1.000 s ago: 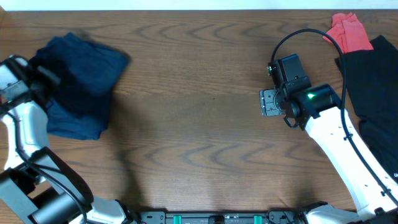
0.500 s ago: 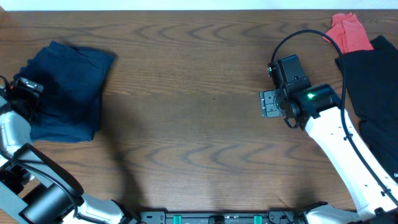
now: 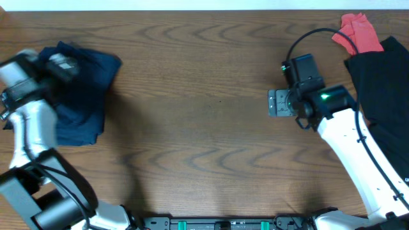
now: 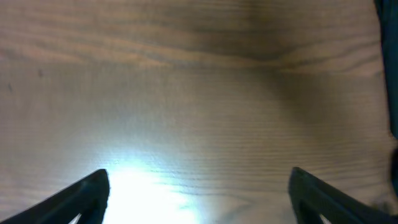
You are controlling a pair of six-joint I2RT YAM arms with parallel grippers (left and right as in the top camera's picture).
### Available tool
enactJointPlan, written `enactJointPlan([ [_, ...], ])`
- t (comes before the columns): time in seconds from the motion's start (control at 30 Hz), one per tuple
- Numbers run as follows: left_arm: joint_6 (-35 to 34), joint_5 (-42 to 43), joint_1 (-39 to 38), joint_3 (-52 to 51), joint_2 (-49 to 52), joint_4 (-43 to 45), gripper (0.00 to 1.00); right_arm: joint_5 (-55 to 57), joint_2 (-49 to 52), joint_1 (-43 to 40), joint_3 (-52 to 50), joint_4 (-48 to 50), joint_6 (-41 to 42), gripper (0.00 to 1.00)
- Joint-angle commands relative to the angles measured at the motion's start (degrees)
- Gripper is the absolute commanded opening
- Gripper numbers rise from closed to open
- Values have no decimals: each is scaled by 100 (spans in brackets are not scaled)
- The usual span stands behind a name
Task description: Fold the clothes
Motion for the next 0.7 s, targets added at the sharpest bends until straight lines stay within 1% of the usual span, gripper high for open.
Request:
enactJointPlan([
  [0.0,844,-66,-1147,22,-140,-339,98,-629,-33,-439,22,168,354,96],
  [0.03,911,-190,-1353,22,-138,-422,98,-756,-33,-522,22,216,354,96],
  [0.07,1021,-455,-1731,22,-127,-570,98,-966,-33,-671,22,306,354,99],
  [0.17,1139,-1300,-2771,22,-122,-957,98,-1342,-33,-1167,22,431,232,99],
  [0.3,1137,-1449,-3668,22,-125,-1370,98,-1370,-33,-1633,22,280,-199,99],
  [0.37,1139,-1453,-4054,22,-127,-1624,98,-1370,-33,-1884,22,103,-278,99],
  [0.47,1139,-1609,-4474,22,-160,-2107,98,-1377,-37,-2188,22,-234,-278,98],
  [0.53,1137,-1617,-4616,22,-258,-2398,98,-1434,-74,-2332,22,-452,-315,97],
  [0.63,1137,-1598,-4697,20,-686,-3012,98,-1897,-326,-2402,4,-778,-748,96],
  [0.67,1139,-1600,-4704,17,-824,-3145,98,-1958,-407,-2396,0,-837,-769,96],
])
